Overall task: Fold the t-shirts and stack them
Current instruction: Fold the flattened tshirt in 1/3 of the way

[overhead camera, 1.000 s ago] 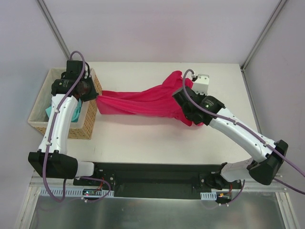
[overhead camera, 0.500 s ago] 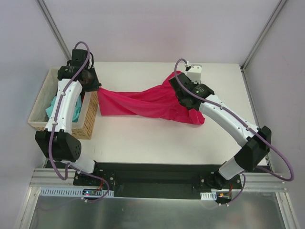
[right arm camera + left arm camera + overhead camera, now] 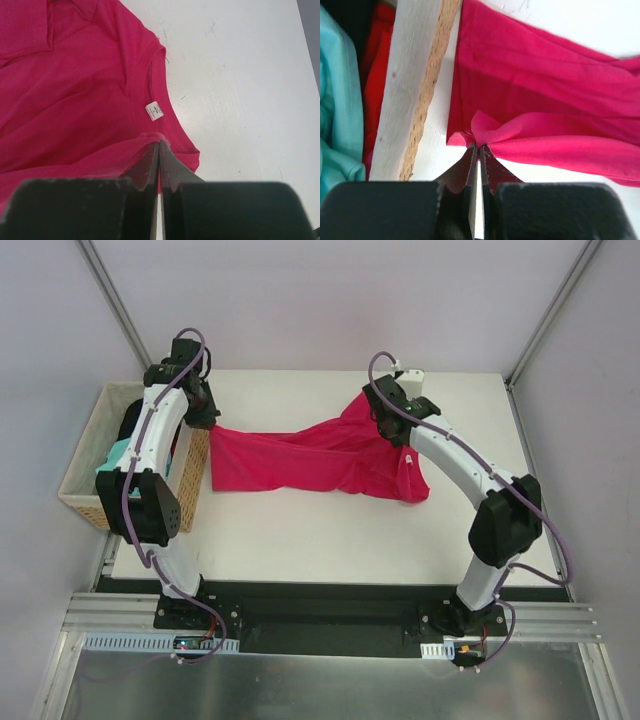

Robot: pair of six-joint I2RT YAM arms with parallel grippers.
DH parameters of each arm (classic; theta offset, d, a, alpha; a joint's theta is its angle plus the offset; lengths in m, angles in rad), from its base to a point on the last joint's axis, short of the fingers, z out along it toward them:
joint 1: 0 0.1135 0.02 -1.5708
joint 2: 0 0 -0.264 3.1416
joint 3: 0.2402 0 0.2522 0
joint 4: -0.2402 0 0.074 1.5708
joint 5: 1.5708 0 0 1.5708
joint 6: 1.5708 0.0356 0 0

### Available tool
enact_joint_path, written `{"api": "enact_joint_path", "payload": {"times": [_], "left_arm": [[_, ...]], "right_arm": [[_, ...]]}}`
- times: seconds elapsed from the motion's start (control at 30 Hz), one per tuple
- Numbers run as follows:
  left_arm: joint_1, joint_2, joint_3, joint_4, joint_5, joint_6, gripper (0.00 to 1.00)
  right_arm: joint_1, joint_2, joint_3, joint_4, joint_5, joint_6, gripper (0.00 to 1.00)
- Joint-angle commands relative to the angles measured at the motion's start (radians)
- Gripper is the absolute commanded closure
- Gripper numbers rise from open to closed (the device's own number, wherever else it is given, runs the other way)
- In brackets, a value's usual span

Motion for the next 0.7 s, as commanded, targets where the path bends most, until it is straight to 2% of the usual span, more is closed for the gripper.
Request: {"api": "enact_joint_path", "payload": {"times": [0.0, 0.2, 0.53, 0.67], "left_arm": [[-0.003, 0.054, 0.095, -0.01, -0.025, 0.007, 1.0], [-0.003, 0.138, 0.165, -0.03, -0.035, 0.001, 1.0], [-0.002, 0.212, 0.19, -0.042, -0.054, -0.004, 1.0], [-0.002, 0.232, 0.198, -0.047, -0.055, -0.004, 0.95]], "right_arm": [[-0.043, 0.063, 0.096, 0.033, -0.041, -0.059, 0.99], [-0.076, 0.144, 0.159, 0.035, -0.097, -0.079, 0.99], [-0.094, 0.23, 0.207, 0.018, -0.161, -0.084, 0.99], [-0.1, 0.257, 0.228, 0.009, -0.175, -0.092, 0.99]]}}
